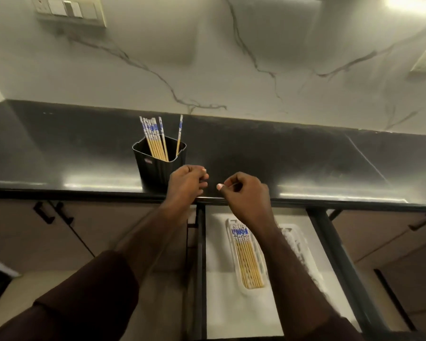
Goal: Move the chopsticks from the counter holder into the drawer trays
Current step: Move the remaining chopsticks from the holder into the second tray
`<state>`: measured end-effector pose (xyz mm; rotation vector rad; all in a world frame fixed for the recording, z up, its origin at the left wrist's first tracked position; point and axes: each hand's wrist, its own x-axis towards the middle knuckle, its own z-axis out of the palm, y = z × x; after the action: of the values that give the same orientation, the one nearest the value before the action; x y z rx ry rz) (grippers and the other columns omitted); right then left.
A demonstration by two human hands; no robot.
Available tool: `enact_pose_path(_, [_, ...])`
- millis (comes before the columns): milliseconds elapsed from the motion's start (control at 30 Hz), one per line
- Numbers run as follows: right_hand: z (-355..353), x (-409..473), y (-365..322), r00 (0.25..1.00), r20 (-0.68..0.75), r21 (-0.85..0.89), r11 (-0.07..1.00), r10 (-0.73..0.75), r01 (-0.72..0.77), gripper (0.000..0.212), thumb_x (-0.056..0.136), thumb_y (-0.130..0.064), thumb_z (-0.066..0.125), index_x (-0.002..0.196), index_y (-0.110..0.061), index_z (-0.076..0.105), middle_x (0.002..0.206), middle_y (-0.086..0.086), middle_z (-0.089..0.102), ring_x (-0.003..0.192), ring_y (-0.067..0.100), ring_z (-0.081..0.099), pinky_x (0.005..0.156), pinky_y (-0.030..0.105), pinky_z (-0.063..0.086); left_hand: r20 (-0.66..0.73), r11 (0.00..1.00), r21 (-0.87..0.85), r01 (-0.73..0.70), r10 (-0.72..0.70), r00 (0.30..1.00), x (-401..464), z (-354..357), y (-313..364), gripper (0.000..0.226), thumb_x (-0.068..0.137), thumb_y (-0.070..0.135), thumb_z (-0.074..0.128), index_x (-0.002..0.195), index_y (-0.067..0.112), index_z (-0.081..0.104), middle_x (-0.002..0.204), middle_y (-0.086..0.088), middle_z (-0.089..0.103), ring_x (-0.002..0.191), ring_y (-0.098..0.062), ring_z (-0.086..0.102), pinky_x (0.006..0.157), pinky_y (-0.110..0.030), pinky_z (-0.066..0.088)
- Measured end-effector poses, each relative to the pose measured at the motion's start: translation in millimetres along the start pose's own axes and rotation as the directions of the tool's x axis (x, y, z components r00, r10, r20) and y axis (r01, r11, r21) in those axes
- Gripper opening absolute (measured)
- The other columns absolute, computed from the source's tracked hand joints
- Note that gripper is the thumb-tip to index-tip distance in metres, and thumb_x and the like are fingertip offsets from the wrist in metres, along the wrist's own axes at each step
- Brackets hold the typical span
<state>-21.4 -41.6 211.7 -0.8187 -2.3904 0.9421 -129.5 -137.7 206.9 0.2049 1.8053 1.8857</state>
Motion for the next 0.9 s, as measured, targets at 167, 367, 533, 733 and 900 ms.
enact_pose_path(167, [15,15,-37,1.0,-0.004,0.005,1.0,-0.024,0.024,0.015,0.086,-0.037,0.07,0.085,-0.022,0.068,0.07,-0.01,0.065,0.065,-0.001,0.059,0.054,0.011,0.036,-0.033,0.997,-0.038,-0.063,0.062,0.998,10,-36,35,0.009,0.096,0.016,0.057,0.094,0.014,0.066,0.098,-0.011,0.07,0.088,-0.019,0.064,0.081,-0.032,0.053])
enact_pose_path(367, [64,47,-95,0.998,-0.037,0.015,0.999,-0.048,0.049,0.014,0.086,-0.037,0.07,0.089,-0.024,0.067,0.072,-0.016,0.061,0.066,-0.006,0.058,0.049,0.005,0.035,0.003,0.993,-0.036,-0.114,0.115,0.993,53,-101,62,0.013,0.095,0.014,0.057,0.102,0.011,0.068,0.096,-0.01,0.07,0.083,-0.016,0.064,0.068,-0.025,0.053])
enact_pose_path(533, [116,78,-148,0.997,-0.075,0.058,0.998,-0.035,0.039,0.014,0.087,-0.031,0.07,0.094,-0.019,0.067,0.081,-0.008,0.068,0.071,0.001,0.065,0.059,0.012,0.048,0.054,0.988,0.044,-0.146,0.144,0.988,104,-155,82,0.009,0.093,0.011,0.059,0.094,0.016,0.067,0.099,-0.009,0.072,0.086,-0.017,0.068,0.069,-0.025,0.055])
enact_pose_path(733, [156,107,-179,0.99,-0.141,0.039,0.999,0.024,-0.019,0.017,0.088,-0.029,0.069,0.1,-0.017,0.068,0.092,-0.004,0.072,0.071,-0.002,0.062,0.051,0.005,0.042,0.097,0.983,0.069,-0.169,0.162,0.982,155,-190,102,0.01,0.093,0.009,0.058,0.093,0.015,0.067,0.092,-0.007,0.073,0.075,-0.011,0.068,0.068,-0.026,0.055])
enact_pose_path(900, [177,134,-180,0.99,-0.13,-0.001,0.998,0.055,-0.056,0.014,0.089,-0.026,0.069,0.101,-0.02,0.067,0.095,-0.004,0.072,0.071,-0.005,0.06,0.055,0.006,0.042,0.117,0.985,0.076,-0.152,0.143,0.983,191,-201,93,0.01,0.094,0.008,0.06,0.095,0.017,0.064,0.093,-0.003,0.071,0.075,-0.007,0.067,0.059,-0.018,0.05])
